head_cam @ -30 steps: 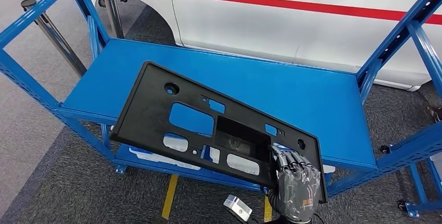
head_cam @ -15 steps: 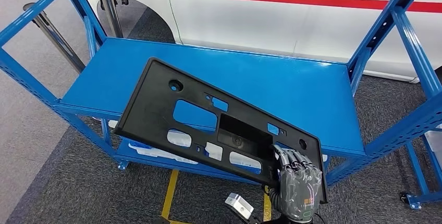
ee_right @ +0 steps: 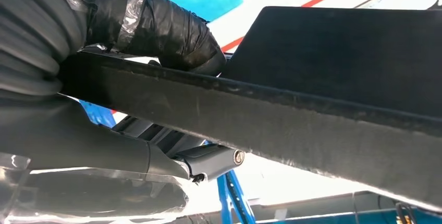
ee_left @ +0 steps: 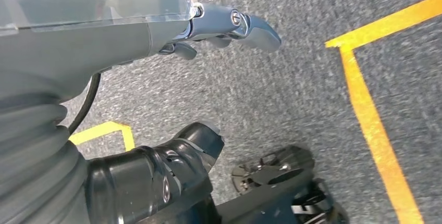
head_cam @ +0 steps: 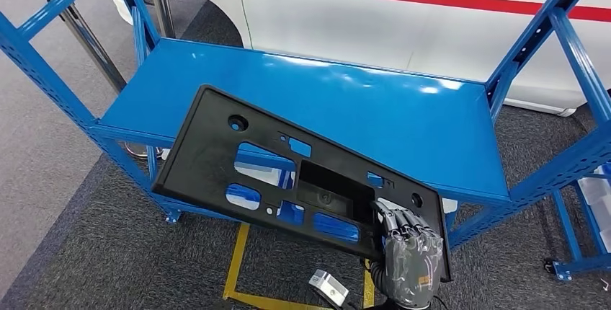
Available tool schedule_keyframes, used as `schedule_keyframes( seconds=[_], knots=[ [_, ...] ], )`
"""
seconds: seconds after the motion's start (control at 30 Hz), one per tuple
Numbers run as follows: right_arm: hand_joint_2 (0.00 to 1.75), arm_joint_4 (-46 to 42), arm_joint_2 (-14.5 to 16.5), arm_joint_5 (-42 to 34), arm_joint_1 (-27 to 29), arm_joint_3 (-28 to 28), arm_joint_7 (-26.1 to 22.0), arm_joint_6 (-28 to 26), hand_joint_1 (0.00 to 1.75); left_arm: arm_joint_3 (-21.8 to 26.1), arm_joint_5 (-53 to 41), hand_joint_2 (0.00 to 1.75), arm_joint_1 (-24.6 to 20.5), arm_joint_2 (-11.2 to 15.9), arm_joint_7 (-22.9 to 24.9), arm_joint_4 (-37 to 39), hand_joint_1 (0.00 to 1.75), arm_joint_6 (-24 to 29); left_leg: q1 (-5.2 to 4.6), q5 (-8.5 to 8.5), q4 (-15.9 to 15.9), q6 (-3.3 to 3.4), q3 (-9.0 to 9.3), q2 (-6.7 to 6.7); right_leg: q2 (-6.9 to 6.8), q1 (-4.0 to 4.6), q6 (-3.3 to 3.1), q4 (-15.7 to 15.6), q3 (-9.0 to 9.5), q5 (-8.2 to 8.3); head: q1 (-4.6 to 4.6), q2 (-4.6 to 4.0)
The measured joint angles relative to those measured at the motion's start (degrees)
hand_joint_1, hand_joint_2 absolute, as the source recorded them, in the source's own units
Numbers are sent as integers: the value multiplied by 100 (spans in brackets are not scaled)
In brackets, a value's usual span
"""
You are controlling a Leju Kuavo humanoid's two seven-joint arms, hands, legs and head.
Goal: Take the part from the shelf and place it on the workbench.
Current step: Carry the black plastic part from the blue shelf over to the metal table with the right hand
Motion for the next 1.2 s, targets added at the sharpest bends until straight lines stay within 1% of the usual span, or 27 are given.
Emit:
schedule_keyframes(
  seconds=[0.03,0.07,0.13,0.17,0.2,0.3,0.33,0.37,0.4,0.47,0.5,0.53,0.57,0.63,0.67,0.7,0.8,0.83,0.87,0.9,0.97,1.0,1.03,1.07,1.13,1.17,1.2],
  knots=[
    [175,0,-4,0,2,0,2,0,175,0,0,175,3,0,0,0,0,0,-1,20,15,-7,-41,1,0,0,-1,-57,96,55,1,0],
    [175,0,-7,0,1,0,4,0,175,0,0,175,3,0,0,0,0,0,-1,37,28,-17,-72,-1,0,0,-12,-330,298,193,1,0],
    [175,0,-10,0,-3,1,6,0,175,0,0,175,1,0,0,0,0,0,-12,68,54,-53,-109,-5,2,14,-53,-1110,782,451,0,0],
    [175,-1,-11,0,-5,2,5,0,175,0,0,175,-1,0,0,0,0,0,-22,87,63,-82,-123,-6,5,27,-79,-1387,932,522,-1,0],
    [175,-1,-13,0,-5,3,4,0,175,0,0,175,-4,0,0,0,0,-1,-30,109,69,-115,-137,-5,9,43,-105,-1522,990,545,-2,0],
    [175,0,-17,0,0,7,10,0,175,0,0,175,-6,0,0,0,0,-1,-26,157,73,-214,-166,-6,10,47,-199,-1550,942,619,-2,0],
    [175,-1,-18,0,1,8,12,0,175,0,0,175,-5,0,0,0,0,0,-20,84,135,-245,-197,-10,2,34,-241,-1565,922,659,-5,0],
    [175,-1,-19,0,-1,10,11,0,175,0,0,175,-5,0,0,0,0,0,-14,-66,293,-273,-263,-15,-9,19,-283,-1582,890,702,-9,0],
    [175,-1,-19,0,-2,11,12,0,175,0,0,175,-5,0,0,0,0,0,-2,-290,570,-299,-370,-18,-20,13,-315,-1586,844,744,-13,0],
    [175,1,-19,0,-2,15,22,0,175,0,0,175,-2,0,0,0,0,0,6,-738,1289,-338,-617,-18,-30,23,-345,-1564,720,814,-20,0],
    [175,2,-19,0,-2,20,32,0,175,0,0,175,1,0,0,0,0,0,7,-850,1533,-346,-668,-18,-32,29,-348,-1549,654,850,-20,0],
    [175,3,-19,0,-3,27,43,0,175,1,0,175,4,1,0,0,0,0,8,-851,1571,-345,-613,-18,-33,35,-346,-1534,594,884,-20,0],
    [175,4,-19,0,-3,34,54,0,175,1,0,175,4,1,0,0,0,1,7,-754,1375,-332,-437,-18,-32,40,-340,-1518,542,914,-20,0],
    [175,4,-19,0,-7,50,66,0,175,2,0,175,-7,3,0,0,0,2,-1,-500,561,-276,107,-21,-30,49,-313,-1489,469,964,-21,0],
    [175,4,-19,0,-10,58,69,0,175,2,0,175,-15,3,-1,0,0,3,-14,-415,215,-247,309,-23,-31,55,-289,-1477,451,987,-19,0],
    [175,4,-19,0,-15,66,69,0,175,2,0,175,-20,3,-1,0,0,3,-30,-378,8,-223,418,-25,-33,58,-258,-1471,439,1011,-18,0],
    [175,4,-21,0,-27,89,68,0,175,3,0,175,-6,3,0,0,0,3,-47,-293,-80,-153,411,-21,-38,54,-156,-1482,427,1083,-16,0],
    [175,4,-22,0,-28,93,68,0,175,3,0,175,-4,2,0,0,0,3,-34,-241,-101,-117,394,-11,-29,50,-124,-1447,405,1041,-15,0],
    [175,3,-22,0,-29,94,68,0,175,4,-1,175,-7,1,0,0,0,4,-18,-184,-123,-76,363,0,-18,46,-96,-1323,348,913,-12,0],
    [175,3,-23,0,-31,94,68,0,175,4,-1,175,-14,0,0,0,0,4,-3,-128,-137,-44,318,11,-8,39,-71,-1080,251,702,-9,0],
    [175,10,-26,0,-32,94,67,0,175,4,-2,175,-18,0,0,0,0,4,-9,-49,-122,-12,200,18,1,22,-30,-380,12,222,-4,0],
    [175,19,-29,0,-32,94,67,0,175,4,-3,175,-13,0,0,0,0,3,-11,-17,-109,-15,139,20,1,13,-14,-94,-56,82,-4,0],
    [175,30,-32,0,-32,94,69,0,175,4,-3,175,-8,0,0,0,0,3,-12,11,-91,-21,82,22,0,5,-4,9,-32,51,-5,0],
    [175,40,-34,0,-33,93,74,0,175,4,-4,175,-4,0,0,0,0,2,-10,34,-66,-30,29,21,0,-2,-1,-109,108,123,-4,0],
    [175,49,-40,0,-46,94,82,0,175,4,-4,175,-4,0,0,0,0,2,-4,62,-7,-56,-52,17,0,-10,-20,-868,626,382,-5,0],
    [175,49,-43,0,-56,96,84,0,175,4,-4,175,-7,0,-1,0,0,3,-12,72,25,-77,-80,15,2,0,-41,-1224,835,479,-5,0],
    [175,50,-46,0,-66,100,84,0,175,4,-4,175,-11,0,-1,0,0,3,-21,88,45,-105,-103,15,6,12,-65,-1451,952,526,-7,0]
  ],
)
